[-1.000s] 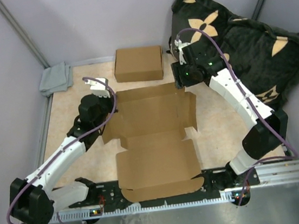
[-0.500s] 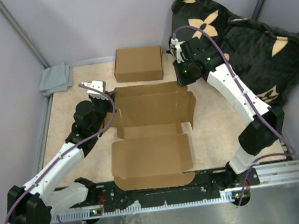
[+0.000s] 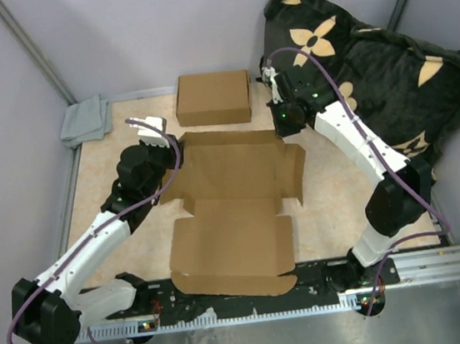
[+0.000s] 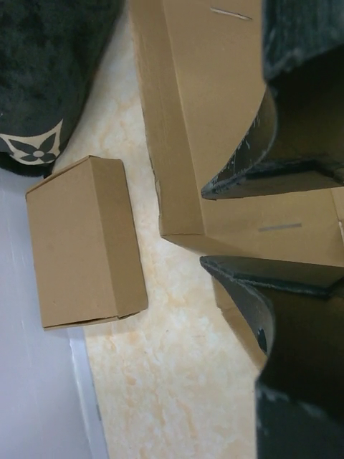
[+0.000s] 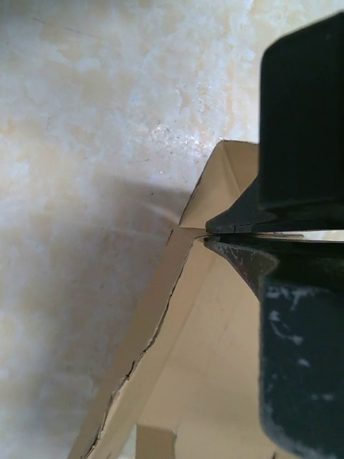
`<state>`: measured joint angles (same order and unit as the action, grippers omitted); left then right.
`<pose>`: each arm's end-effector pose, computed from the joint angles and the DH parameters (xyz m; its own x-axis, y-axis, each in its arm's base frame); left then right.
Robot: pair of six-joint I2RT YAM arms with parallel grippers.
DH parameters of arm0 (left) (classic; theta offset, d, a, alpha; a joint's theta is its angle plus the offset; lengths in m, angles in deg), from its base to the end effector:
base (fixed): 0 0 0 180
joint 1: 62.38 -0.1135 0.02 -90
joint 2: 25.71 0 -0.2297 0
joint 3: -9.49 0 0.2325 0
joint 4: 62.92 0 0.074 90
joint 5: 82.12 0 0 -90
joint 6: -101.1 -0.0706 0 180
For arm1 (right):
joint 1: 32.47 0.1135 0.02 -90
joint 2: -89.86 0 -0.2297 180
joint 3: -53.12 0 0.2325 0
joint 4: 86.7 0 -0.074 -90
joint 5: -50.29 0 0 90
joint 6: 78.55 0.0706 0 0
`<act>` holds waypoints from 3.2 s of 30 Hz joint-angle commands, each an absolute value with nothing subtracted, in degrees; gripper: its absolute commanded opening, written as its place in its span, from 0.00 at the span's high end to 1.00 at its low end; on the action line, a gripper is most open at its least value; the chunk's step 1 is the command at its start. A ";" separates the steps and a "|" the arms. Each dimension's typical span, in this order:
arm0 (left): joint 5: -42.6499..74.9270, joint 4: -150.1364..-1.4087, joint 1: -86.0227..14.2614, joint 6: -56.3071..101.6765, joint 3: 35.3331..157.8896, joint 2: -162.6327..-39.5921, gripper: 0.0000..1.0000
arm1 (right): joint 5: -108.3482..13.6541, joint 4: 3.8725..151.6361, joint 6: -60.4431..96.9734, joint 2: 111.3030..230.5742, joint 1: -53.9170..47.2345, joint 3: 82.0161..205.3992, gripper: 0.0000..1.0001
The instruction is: Fold the paper box
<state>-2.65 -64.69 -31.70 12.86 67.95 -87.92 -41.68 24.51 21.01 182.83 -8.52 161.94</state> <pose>0.2540 -0.1357 0.2877 -0.0933 0.0202 -0.9954 0.3425 0.9394 -0.0130 0.3122 0.1413 0.2910 -0.7897 -0.1691 -0.5897 -0.2976 0.9462 0.1271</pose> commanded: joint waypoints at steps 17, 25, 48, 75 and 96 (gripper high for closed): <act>-2.88 -93.53 -31.40 18.79 87.44 -90.35 0.55 | -25.18 77.66 26.46 161.78 -3.40 131.97 1.00; -1.80 -93.37 -31.23 23.56 84.41 -89.53 0.57 | -22.82 91.26 28.15 160.69 -1.06 119.62 1.00; 1.27 -119.25 -26.49 35.29 91.98 -85.74 0.62 | -24.74 62.16 31.40 173.62 -0.52 145.19 1.00; -9.83 -123.09 -26.23 33.15 95.67 -94.25 0.64 | -26.67 61.58 31.57 174.17 0.48 144.40 1.00; -21.62 -107.99 -26.62 29.54 89.46 -99.30 1.00 | -32.79 60.13 30.12 169.45 0.34 141.90 0.43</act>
<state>-17.66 -113.62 -26.48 31.20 90.70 -98.33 -30.54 59.19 30.98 173.84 -0.20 141.87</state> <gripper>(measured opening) 0.011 0.486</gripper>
